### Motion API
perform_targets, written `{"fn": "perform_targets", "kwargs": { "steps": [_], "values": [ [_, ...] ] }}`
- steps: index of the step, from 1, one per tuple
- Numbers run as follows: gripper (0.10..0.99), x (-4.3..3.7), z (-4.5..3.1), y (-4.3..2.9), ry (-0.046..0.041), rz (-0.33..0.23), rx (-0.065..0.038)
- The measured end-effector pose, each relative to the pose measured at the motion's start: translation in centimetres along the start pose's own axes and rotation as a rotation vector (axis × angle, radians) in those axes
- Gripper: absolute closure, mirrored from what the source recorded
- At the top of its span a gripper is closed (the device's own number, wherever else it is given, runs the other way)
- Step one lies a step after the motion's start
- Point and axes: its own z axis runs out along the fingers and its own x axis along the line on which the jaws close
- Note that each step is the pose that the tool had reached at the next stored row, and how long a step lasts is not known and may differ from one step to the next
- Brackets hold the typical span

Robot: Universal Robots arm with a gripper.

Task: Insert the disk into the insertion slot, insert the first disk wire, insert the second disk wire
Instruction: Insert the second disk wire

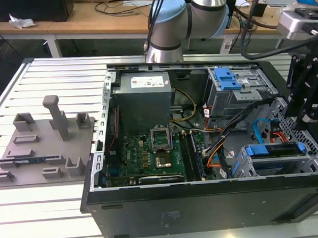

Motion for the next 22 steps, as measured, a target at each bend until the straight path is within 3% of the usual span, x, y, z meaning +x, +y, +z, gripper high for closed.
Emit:
{"fn": "perform_targets", "kwargs": {
  "steps": [1, 2, 3, 4, 6, 10, 12, 14, 15, 22],
  "values": [
    [0.663, -0.17, -0.02, 0.02, 0.0164, 0.0, 0.0],
    [0.663, -0.61, -0.09, 0.07, 0.0549, 0.0, 0.001],
    [0.663, -1.41, -0.17, 0.17, 0.077, 0.001, 0.002],
    [0.663, -2.03, -0.23, 0.29, 0.0852, 0.001, 0.003],
    [0.663, -2.84, -0.27, 0.81, 0.0993, 0.001, 0.004],
    [0.663, -2.76, -0.17, 1.94, 0.1177, 0.002, 0.006],
    [0.663, -2.73, 0.05, 2.48, 0.132, 0.002, 0.008],
    [0.745, -2.88, 0.36, 2.84, 0.1471, 0.002, 0.009],
    [0.816, -2.94, 0.43, 2.85, 0.1495, 0.002, 0.01],
    [0.816, -3.13, 0.84, 3.04, 0.165, 0.003, 0.011]
  ]
}}
